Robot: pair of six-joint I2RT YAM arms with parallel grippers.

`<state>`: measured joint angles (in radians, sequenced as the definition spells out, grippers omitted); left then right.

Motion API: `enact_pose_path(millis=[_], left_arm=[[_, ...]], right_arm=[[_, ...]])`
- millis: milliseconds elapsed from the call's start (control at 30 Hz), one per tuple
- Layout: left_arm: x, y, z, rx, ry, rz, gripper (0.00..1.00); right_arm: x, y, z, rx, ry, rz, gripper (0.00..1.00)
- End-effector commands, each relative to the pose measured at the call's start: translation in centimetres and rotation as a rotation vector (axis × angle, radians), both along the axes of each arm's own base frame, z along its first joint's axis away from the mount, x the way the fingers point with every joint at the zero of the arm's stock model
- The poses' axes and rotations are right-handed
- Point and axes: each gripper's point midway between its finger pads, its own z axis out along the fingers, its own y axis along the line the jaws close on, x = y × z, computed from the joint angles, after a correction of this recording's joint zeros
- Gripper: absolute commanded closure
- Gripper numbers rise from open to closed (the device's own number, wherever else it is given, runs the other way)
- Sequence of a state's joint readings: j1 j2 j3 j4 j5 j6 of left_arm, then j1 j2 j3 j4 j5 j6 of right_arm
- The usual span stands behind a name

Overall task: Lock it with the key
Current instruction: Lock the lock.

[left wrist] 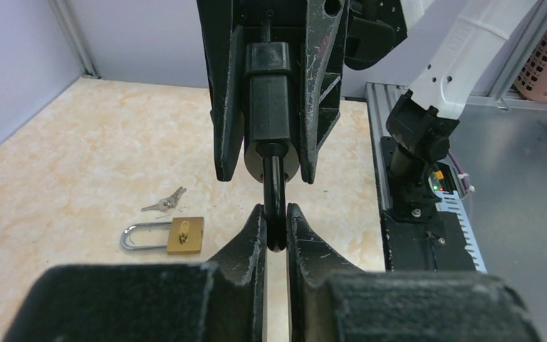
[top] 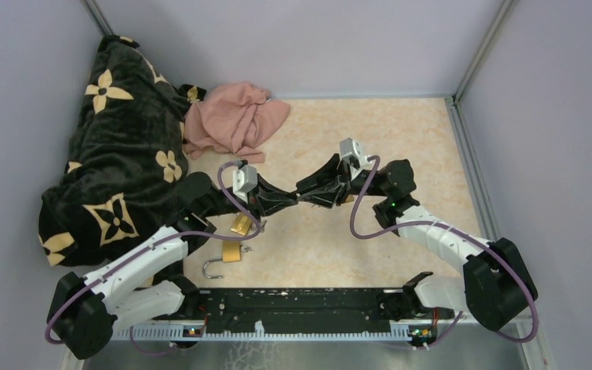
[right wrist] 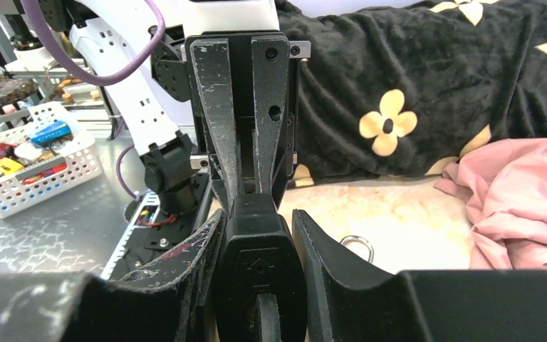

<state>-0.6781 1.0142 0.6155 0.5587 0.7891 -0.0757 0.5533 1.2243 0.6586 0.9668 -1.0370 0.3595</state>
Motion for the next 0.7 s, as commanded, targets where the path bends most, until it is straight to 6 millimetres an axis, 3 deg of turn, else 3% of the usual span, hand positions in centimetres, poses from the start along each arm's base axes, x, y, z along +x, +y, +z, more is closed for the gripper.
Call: enact_pose_path(millis=[0, 267, 333, 400, 600, 667], left_arm=[[-5.9, -0.6, 4.0, -0.106, -0.142, -0.241, 0.86], [-5.5, -0.2, 3.9, -0.106, -0.127, -0.215, 0.81], [-5.5, -0.2, 3.8, -0.105, -0.128, -0.215, 0.86], [-5.5, -0.1, 3.7, -0.102, -0.128, -0.215, 1.00], [-5.1, 0.2, 3.4, -0.085, -0.144, -0.205, 1.00], [-4.8, 0.4, 3.2, -0.071, -0.152, -0.190, 1.00]], right_arm=[[1.7, 1.9, -2.6, -0.036, 0.103, -0.107, 1.00], [1.8, 1.8, -2.4, -0.036, 0.104, -0.115, 1.00], [1.8, 1.8, -2.4, -0.036, 0.104, -0.117, 1.00], [1.8, 1.7, -2.3, -0.034, 0.103, -0.121, 1.00], [1.7, 1.7, -2.8, -0.062, 0.109, -0.115, 1.00], [1.5, 1.5, -3.2, -0.094, 0.105, -0.099, 0.80]])
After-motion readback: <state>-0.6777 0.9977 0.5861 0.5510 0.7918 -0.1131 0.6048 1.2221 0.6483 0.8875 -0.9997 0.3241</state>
